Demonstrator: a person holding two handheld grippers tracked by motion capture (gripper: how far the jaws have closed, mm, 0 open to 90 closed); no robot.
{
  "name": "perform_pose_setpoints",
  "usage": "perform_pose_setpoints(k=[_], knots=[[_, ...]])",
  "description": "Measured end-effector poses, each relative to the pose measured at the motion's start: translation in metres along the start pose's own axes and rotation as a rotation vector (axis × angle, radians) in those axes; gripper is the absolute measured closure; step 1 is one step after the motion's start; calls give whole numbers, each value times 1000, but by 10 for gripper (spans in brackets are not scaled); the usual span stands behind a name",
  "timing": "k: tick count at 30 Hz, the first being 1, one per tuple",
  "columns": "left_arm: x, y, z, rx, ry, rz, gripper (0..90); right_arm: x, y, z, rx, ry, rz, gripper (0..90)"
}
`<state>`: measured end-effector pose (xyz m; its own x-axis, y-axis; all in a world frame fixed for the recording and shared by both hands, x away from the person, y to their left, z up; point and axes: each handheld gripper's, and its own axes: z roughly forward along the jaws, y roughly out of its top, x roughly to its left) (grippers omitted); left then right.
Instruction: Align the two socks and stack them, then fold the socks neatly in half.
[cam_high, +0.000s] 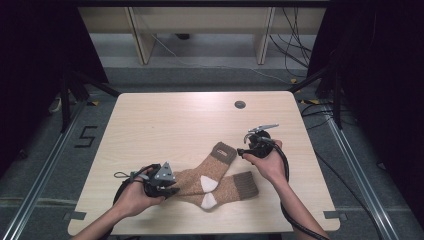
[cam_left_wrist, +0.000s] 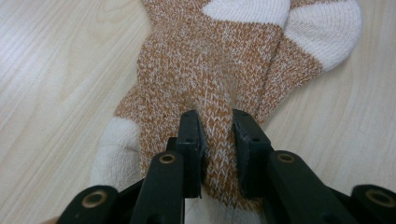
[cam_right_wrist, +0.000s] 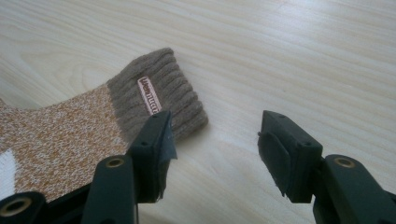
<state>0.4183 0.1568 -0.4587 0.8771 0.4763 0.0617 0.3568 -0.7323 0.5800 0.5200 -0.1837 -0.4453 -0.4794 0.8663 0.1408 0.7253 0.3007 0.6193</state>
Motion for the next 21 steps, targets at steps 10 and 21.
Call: perform_pose_setpoints(k=[10, 21], knots=[[2, 1, -2, -2, -6, -10, 741, 5, 6, 12, -13, 27, 39, 437], [4, 0, -2, 11, -10, -12, 738, 7, 11, 45, 31, 34, -3, 396]])
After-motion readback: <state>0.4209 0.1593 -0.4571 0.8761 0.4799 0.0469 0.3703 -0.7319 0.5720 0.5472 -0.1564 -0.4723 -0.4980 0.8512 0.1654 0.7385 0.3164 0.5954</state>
